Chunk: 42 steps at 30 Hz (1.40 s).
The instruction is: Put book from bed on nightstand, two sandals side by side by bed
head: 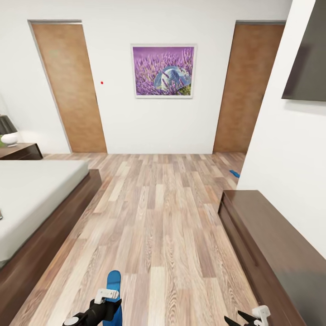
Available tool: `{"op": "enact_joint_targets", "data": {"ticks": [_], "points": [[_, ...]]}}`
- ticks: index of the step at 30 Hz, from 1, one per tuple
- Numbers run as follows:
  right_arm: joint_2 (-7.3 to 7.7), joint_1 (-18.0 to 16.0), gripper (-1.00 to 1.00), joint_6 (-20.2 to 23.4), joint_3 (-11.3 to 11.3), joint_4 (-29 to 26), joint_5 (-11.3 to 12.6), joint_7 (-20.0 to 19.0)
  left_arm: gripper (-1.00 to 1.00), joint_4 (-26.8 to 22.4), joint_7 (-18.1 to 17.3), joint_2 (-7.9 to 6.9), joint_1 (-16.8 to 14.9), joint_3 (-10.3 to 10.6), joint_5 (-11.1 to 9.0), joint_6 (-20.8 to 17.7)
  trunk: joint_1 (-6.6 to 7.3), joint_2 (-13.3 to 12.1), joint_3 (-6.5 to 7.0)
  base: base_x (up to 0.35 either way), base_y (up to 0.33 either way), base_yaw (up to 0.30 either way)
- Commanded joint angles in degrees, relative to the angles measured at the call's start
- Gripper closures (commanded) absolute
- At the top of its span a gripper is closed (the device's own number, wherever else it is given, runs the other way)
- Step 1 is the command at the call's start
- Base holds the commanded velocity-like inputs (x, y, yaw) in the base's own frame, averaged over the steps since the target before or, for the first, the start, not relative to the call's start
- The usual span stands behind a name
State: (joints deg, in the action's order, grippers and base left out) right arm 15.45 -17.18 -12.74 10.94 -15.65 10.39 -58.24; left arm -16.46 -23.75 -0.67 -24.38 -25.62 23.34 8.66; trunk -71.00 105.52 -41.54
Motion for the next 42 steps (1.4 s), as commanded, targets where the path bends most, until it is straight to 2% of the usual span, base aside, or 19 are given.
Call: {"op": "enact_joint_targets", "data": {"ticks": [1,42], "points": [[0.02,0.0,-1.0,-0.2,0.0,0.1,0.2,-0.2,1.0,0.0,-0.2,0.03,-0.1,-0.5,0.6,0.3,-0.03,0.0,-0.05,0.324,0.0,0.0],[0.02,0.0,-1.0,-0.2,0.0,0.1,0.2,-0.3,1.0,0.0,-0.2,0.05,-0.1,-0.5,0.6,0.3,-0.03,0.0,-0.05,0.323,0.0,0.0]]}}
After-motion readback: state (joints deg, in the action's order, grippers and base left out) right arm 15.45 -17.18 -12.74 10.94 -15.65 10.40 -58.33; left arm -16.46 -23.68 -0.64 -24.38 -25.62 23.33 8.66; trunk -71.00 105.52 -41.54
